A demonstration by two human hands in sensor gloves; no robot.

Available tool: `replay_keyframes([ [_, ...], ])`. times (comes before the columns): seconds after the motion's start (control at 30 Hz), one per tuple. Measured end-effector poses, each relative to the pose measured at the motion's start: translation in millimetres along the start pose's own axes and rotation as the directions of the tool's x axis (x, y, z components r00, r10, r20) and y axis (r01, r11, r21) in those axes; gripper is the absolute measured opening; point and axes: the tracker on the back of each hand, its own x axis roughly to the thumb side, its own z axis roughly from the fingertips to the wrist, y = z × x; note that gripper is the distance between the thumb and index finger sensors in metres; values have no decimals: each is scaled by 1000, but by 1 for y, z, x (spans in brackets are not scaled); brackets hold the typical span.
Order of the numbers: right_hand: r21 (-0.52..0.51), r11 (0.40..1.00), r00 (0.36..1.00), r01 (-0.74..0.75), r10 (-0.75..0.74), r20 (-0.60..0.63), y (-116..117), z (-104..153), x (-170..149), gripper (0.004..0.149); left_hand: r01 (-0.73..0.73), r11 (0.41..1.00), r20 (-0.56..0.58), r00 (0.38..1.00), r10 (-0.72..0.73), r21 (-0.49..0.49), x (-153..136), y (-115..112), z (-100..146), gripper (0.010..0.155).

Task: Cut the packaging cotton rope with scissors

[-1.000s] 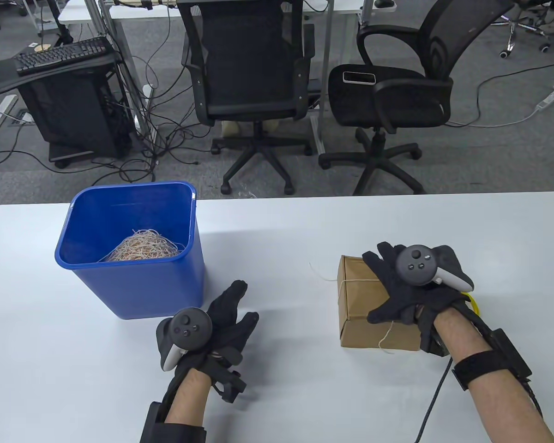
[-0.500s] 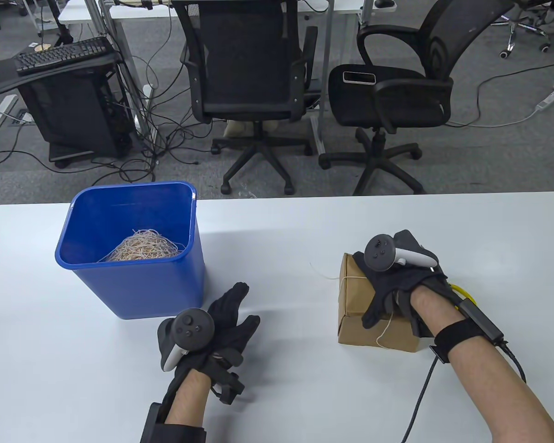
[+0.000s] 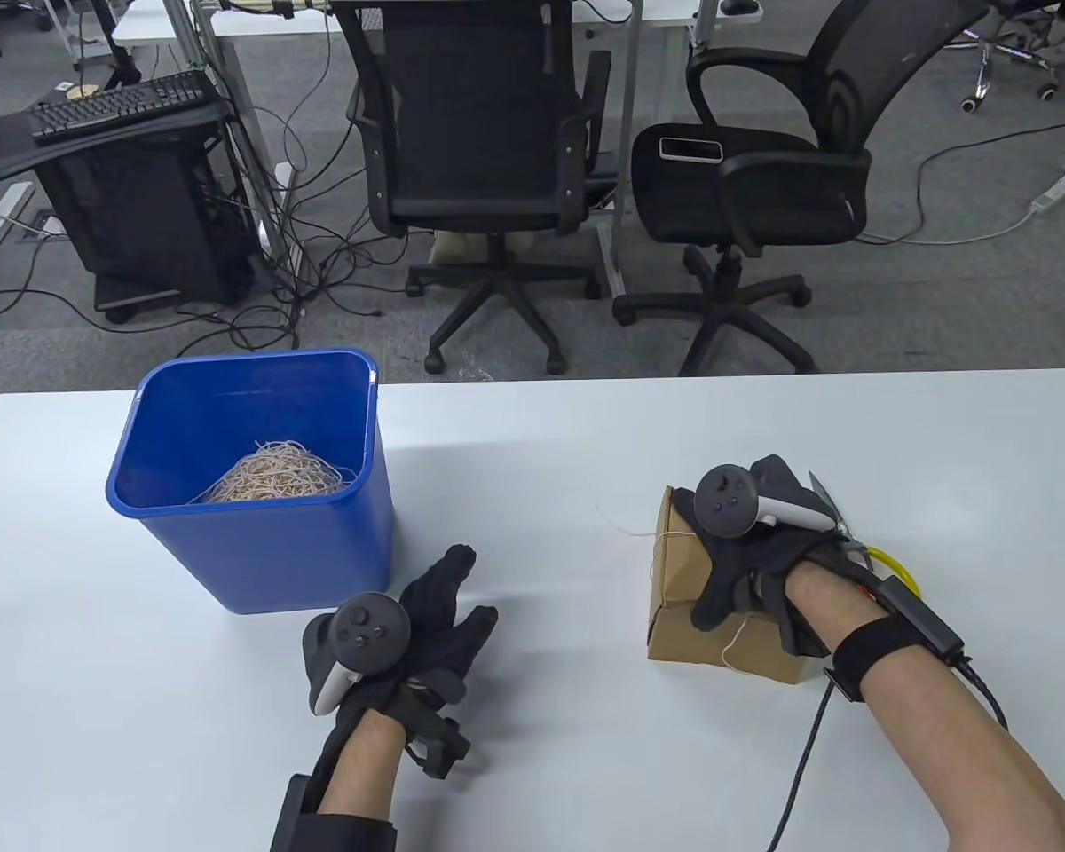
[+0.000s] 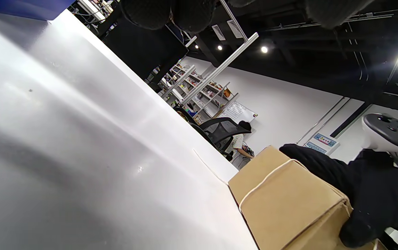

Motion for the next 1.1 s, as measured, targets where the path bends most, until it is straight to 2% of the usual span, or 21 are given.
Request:
replay_keyframes([
  [0.1,-40,999,999,-37,38,17,-3,5,4,135,-8,1000,-6,1000,8,12,-2,2,1,75],
  [0.23,-102,993,997,-57,62,39,-19,15,17,135,-16,1000,-10,1000,17,20,-4,4,1,75],
  [0.4,-152,985,991,-82,97,95,-46,37,48,135,-40,999,-19,999,41,29,-6,7,2,75],
  [0.57,-177,982,981,-65,95,168,-57,57,87,135,-110,991,-28,993,113,78,-11,18,8,76],
  [0.83,-137,984,952,-111,145,271,-38,67,141,135,-199,970,-42,978,206,142,-21,31,17,76],
  [1.1,-70,988,935,-141,156,320,1,52,182,135,-245,955,-52,965,257,167,-26,37,22,76],
])
